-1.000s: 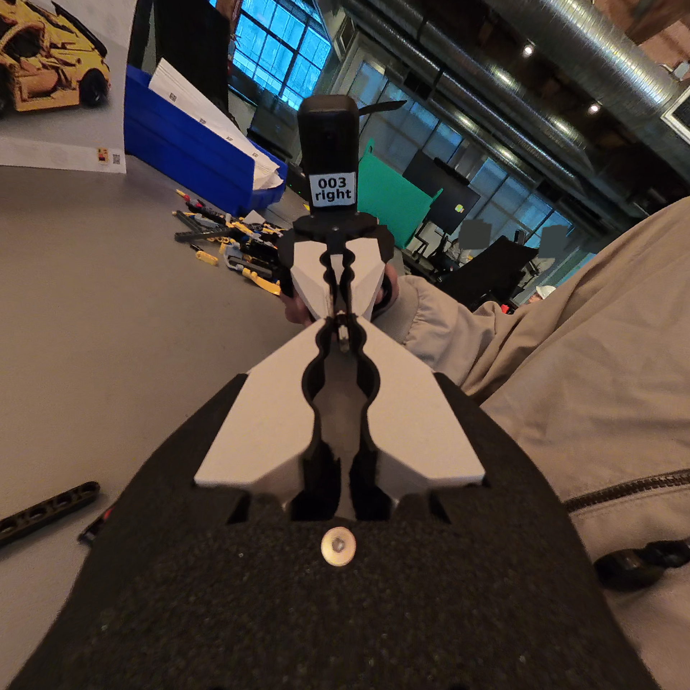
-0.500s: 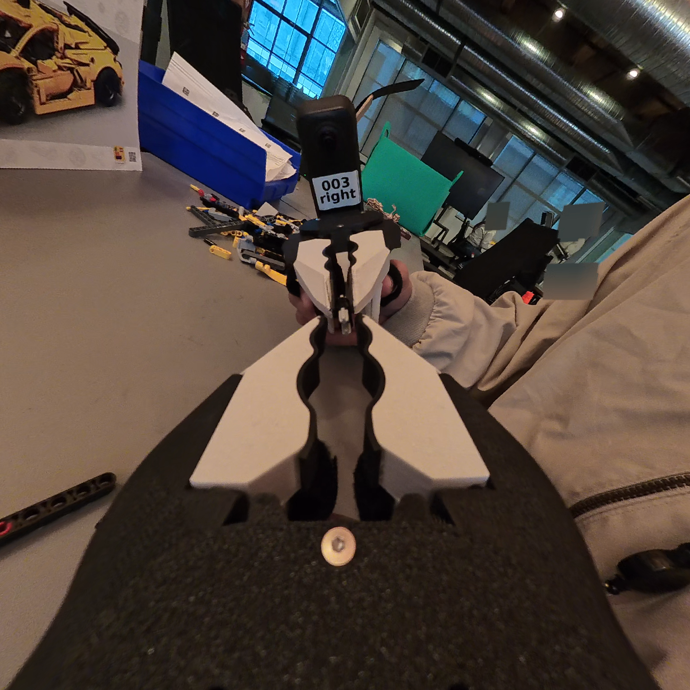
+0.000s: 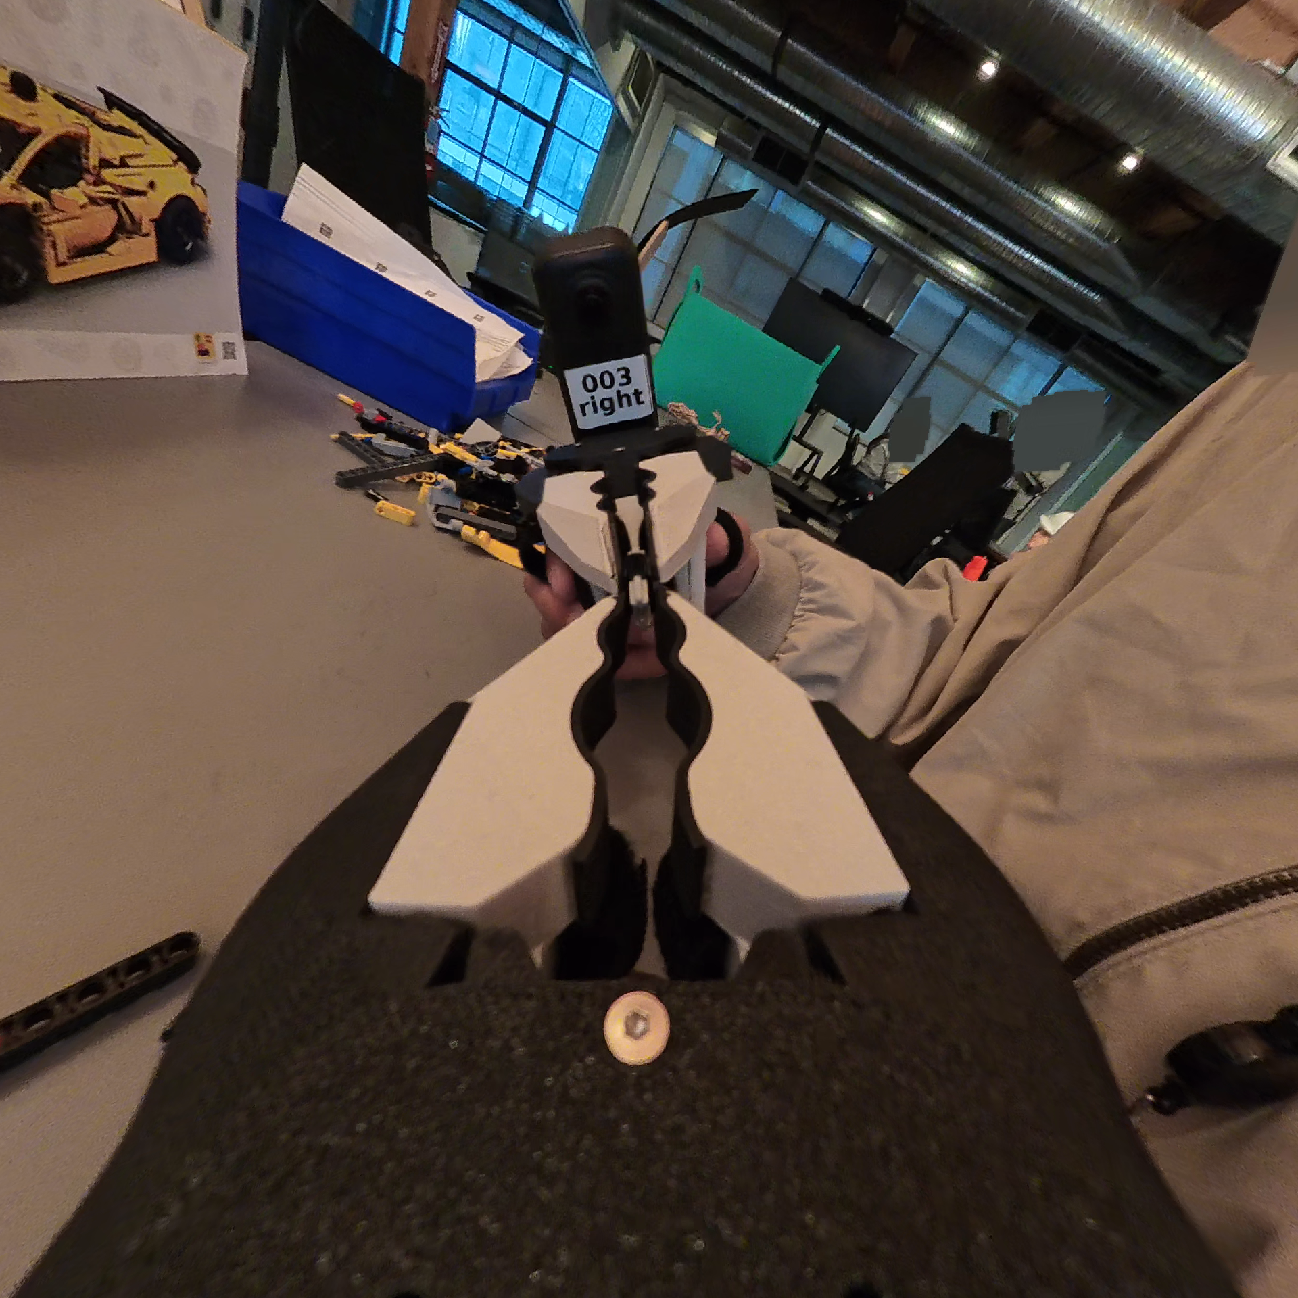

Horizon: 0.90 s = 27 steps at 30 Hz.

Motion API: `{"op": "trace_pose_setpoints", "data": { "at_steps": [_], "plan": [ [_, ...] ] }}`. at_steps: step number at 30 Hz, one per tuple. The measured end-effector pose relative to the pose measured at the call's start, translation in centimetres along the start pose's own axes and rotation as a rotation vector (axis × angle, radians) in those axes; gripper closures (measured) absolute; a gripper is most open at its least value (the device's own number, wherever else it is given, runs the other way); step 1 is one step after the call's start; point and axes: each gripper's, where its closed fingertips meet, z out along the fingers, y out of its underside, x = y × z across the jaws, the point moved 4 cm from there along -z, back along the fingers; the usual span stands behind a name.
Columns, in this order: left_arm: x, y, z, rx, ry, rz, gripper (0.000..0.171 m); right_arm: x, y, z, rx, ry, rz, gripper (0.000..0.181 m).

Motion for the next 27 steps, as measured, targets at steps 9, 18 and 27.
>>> {"op": "trace_pose_setpoints", "data": {
  "at_steps": [9, 18, 27],
  "plan": [
    [0.4, 0.3, 0.1, -0.031, 0.003, 0.031, 0.166, -0.4, 0.4, 0.2, -0.014, 0.025, -0.021, 0.175],
    [0.1, -0.7, -0.8, 0.028, -0.028, 0.035, 0.166, -0.1, -0.4, 0.1, 0.009, 0.031, -0.044, 0.176],
    [-1.2, -1.3, -1.6, 0.064, -0.050, -0.026, 0.171, 1.3, -2.6, -5.6, 0.130, 0.209, 0.009, 0.176]
  ]
}}
